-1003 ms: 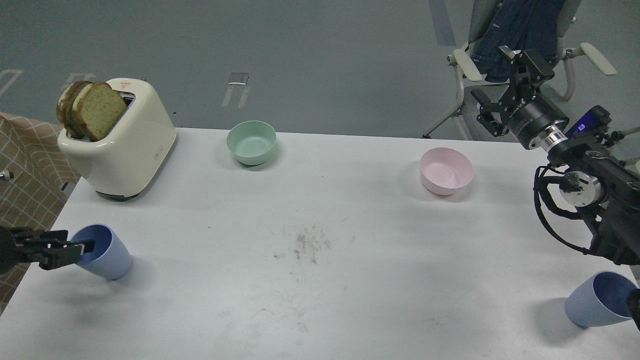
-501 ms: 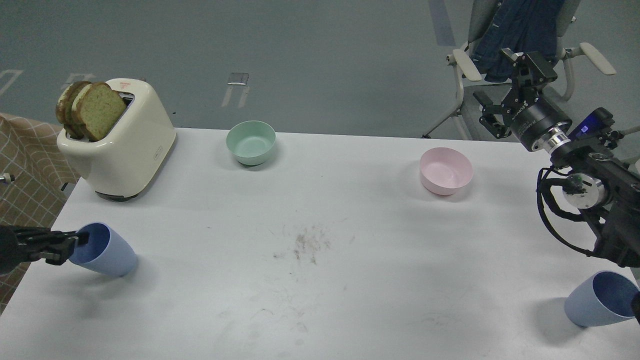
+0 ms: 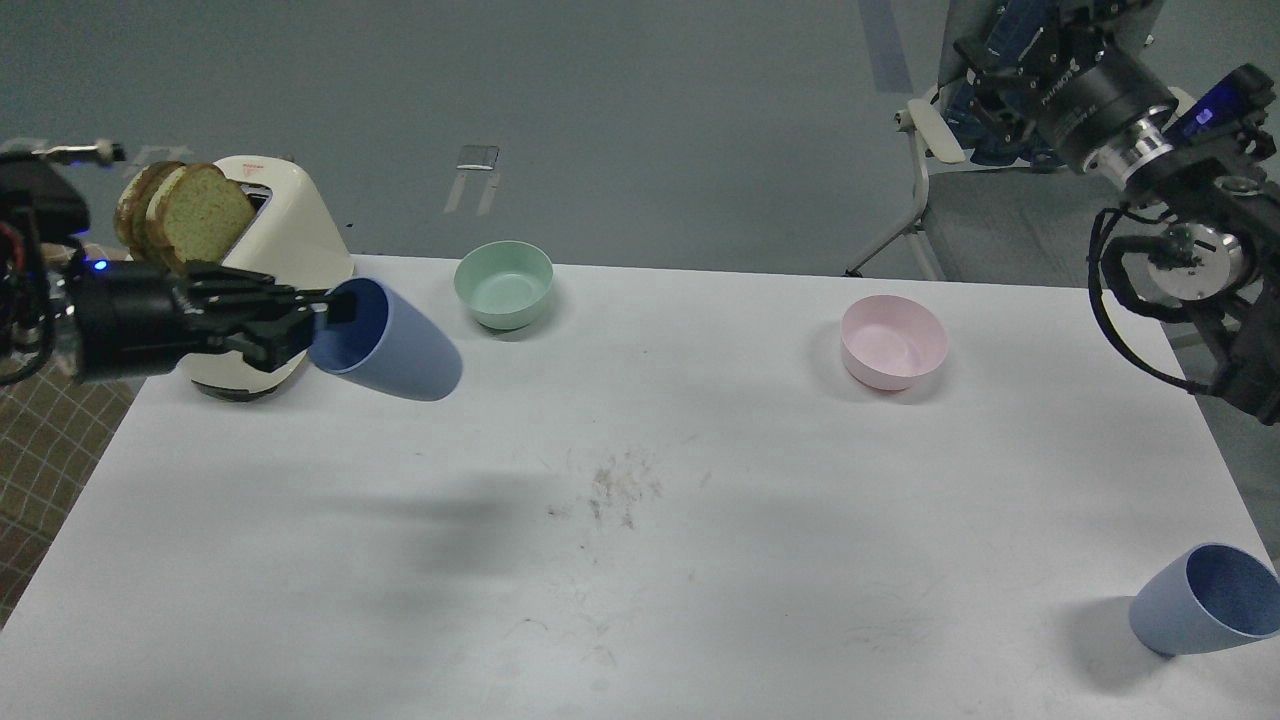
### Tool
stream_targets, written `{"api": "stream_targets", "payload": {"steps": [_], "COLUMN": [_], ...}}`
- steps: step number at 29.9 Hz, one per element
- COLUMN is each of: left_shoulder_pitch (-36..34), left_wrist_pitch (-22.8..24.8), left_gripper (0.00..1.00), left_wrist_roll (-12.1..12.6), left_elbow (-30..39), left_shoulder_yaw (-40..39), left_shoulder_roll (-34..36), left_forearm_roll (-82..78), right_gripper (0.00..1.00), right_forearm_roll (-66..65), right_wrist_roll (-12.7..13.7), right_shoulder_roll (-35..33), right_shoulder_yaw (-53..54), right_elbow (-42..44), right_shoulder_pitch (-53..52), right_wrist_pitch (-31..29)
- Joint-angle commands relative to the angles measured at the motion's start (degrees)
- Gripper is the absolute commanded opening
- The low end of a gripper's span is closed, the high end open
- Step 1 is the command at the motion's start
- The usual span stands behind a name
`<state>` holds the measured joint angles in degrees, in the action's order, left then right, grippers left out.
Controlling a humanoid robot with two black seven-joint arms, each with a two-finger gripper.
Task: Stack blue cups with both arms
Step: 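Carry the blue cup with the left gripper to the table center and set it down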
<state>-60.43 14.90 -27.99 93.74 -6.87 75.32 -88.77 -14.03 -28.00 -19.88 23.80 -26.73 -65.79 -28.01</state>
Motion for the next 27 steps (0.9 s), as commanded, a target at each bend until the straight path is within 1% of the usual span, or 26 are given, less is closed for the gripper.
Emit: {"api": "stream_targets", "payload": {"steps": [1, 3, 4, 5, 6, 7, 8, 9, 11, 13, 14, 16, 19, 20, 22, 25, 26, 27], "left_shoulder_pitch": [-6.18, -7.77, -7.86, -7.86, -7.77, -7.68, -7.6, -7.42, -6.72, -6.54, -6.54, -6.8, -7.77, -7.77, -8.99, -9.97, -9.97, -10.32], "left_wrist_pitch": [5.4, 5.76, 5.84, 5.85, 5.93, 5.93, 6.46, 6.98, 9.61, 10.94, 12.07, 12.78, 12.79, 12.79, 12.88, 12.88, 12.88, 12.88], "left_gripper": [0.0, 0.0, 0.0, 0.0, 0.0, 0.0, 0.0, 0.0, 0.0, 0.0, 0.0, 0.0, 0.0, 0.0, 0.0, 0.0, 0.0, 0.0], "left_wrist_roll": [-0.01, -0.01, -0.01, -0.01, -0.01, 0.56, 1.96, 2.5, 3.73, 4.34, 4.87, 5.14, 5.31, 5.31, 5.31, 5.31, 5.31, 5.31], "left_elbow": [0.13, -0.49, -0.66, -1.62, -2.24, -2.94, -4.43, -5.14, -8.04, -9.45, -11.63, -14.71, -18.84, -18.86, -22.36, -26.14, -26.15, -27.63], "left_shoulder_yaw": [0.1, 0.19, 0.28, 0.45, 0.54, 0.63, 0.8, 0.8, 0.8, 0.89, 1.15, 2.55, 5.19, 5.2, 7.12, 10.9, 10.91, 11.52], "left_shoulder_roll": [-8.07, -14.46, -16.67, -21.31, -23.53, -25.9, -29.67, -31.53, -37.06, -39.54, -42.25, -45.94, -50.69, -50.71, -54.47, -57.73, -57.74, -58.96], "left_forearm_roll": [0.0, -0.09, -0.09, -0.18, -0.27, -0.35, -1.4, -2.19, -7.27, -10.1, -12.29, -13.88, -14.15, -14.15, -15.9, -19.24, -19.25, -19.51], "right_gripper": [1.0, 1.0, 1.0, 1.0, 1.0, 1.0, 1.0, 1.0, 1.0, 1.0, 1.0, 1.0, 1.0, 1.0, 1.0, 1.0, 1.0, 1.0], "right_forearm_roll": [-0.03, -0.03, -0.03, -0.03, -0.03, -0.03, -0.03, -0.03, -0.03, -0.03, -0.03, -0.03, -0.03, -0.03, -0.03, -0.03, -0.03, -0.03], "right_wrist_roll": [0.0, 0.0, 0.0, 0.0, 0.0, 0.0, 0.0, 0.0, 0.0, 0.0, 0.0, 0.0, 0.0, 0.0, 0.0, 0.0, 0.0, 0.0], "right_shoulder_roll": [1.07, 2.12, 2.3, 2.47, 2.65, 2.74, 2.83, 2.83, 2.92, 2.92, 2.92, 2.92, 3.0, 3.0, 3.09, 3.18, 3.18, 3.18], "right_shoulder_yaw": [-3.13, -6.2, -6.65, -7.44, -7.71, -7.89, -7.97, -8.06, -8.76, -9.03, -9.12, -9.2, -9.21, -9.21, -9.21, -9.21, -9.21, -9.21], "right_elbow": [0.36, 0.36, 0.36, 0.45, 0.45, 0.45, 0.45, 0.45, 0.36, 0.36, 0.36, 0.36, 0.28, 0.28, 0.36, 0.28, 0.28, 0.28], "right_shoulder_pitch": [-4.78, -7.76, -8.21, -8.91, -9.18, -9.44, -9.71, -9.79, -9.88, -9.88, -9.8, -9.62, -9.36, -9.36, -9.27, -9.27, -9.27, -9.18], "right_wrist_pitch": [0.01, 0.01, 0.01, 0.01, 0.01, 0.01, 0.01, 0.01, 0.01, 0.01, 0.01, 0.01, 0.01, 0.01, 0.01, 0.01, 0.01, 0.01]}}
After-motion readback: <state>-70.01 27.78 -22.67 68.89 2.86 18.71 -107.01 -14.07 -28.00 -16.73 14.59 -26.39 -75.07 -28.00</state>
